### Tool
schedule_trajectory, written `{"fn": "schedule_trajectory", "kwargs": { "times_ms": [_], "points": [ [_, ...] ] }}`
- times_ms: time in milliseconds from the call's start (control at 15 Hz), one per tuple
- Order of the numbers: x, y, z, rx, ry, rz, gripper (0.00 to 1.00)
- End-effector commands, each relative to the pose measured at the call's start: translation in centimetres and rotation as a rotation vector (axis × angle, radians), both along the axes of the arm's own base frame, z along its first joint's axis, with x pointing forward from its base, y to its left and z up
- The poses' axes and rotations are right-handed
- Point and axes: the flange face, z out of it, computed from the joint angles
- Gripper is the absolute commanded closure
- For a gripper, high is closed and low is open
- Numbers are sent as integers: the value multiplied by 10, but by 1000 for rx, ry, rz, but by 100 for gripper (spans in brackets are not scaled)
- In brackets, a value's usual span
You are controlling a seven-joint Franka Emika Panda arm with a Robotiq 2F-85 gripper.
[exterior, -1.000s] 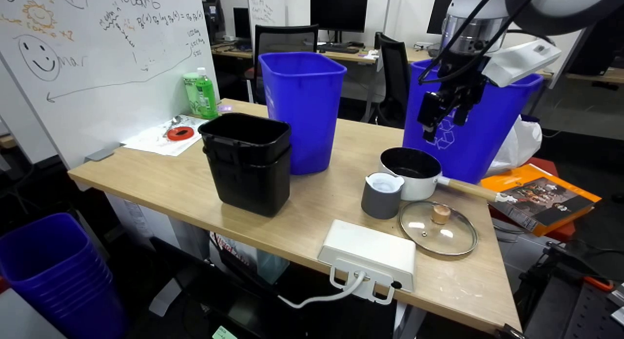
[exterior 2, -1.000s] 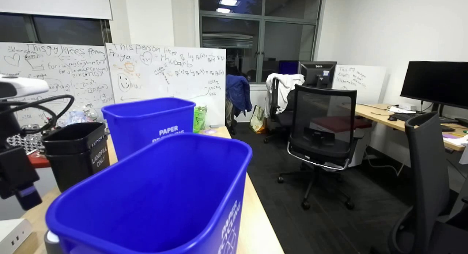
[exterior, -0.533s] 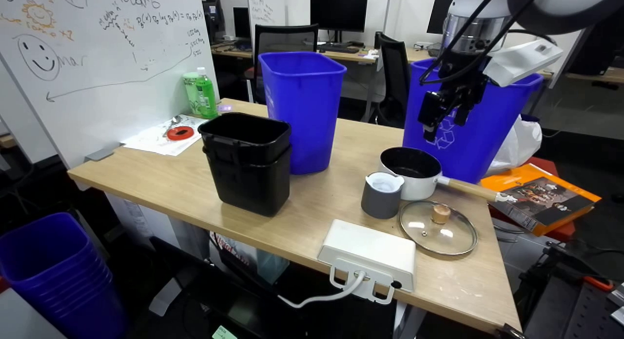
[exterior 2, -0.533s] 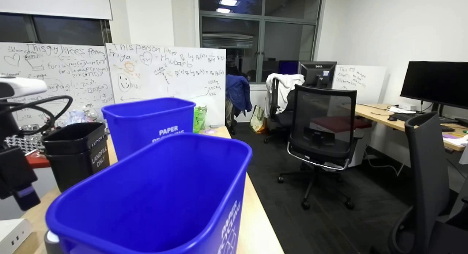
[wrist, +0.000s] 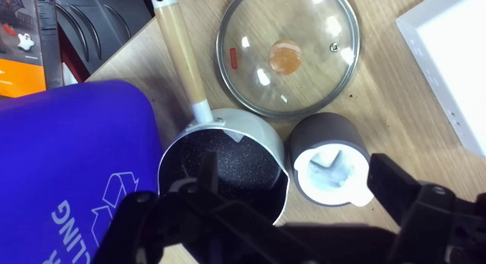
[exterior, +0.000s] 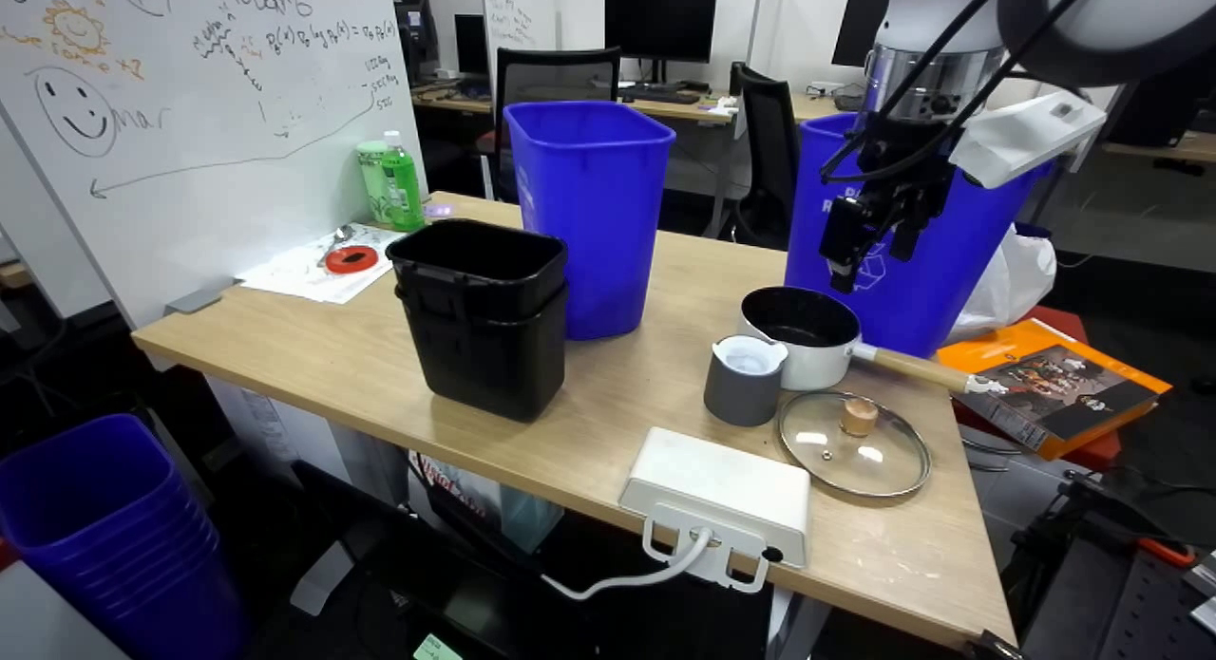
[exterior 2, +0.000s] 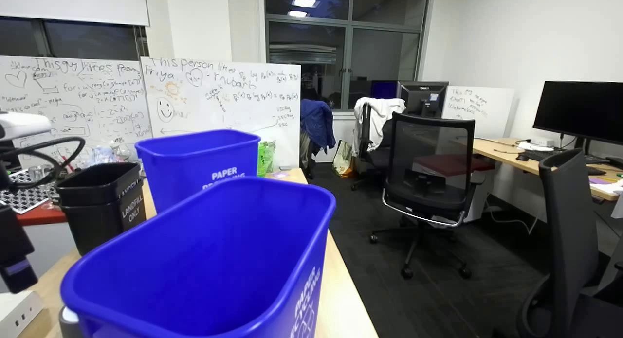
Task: Pick up the white object from the mug and put it in the pot, then close the lid of the pot
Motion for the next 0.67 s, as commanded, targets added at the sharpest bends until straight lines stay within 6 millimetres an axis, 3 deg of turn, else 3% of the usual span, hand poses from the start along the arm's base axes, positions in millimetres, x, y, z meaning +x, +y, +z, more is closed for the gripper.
{"fn": "schedule_trajectory", "kwargs": {
  "times_ms": [0, 267, 600],
  "points": [
    [-21, 8, -3, 28, -8, -24, 0],
    [-47, 8, -17, 26, -36, -110, 0],
    [-76, -5, -52, 34, -63, -220, 0]
  ]
}}
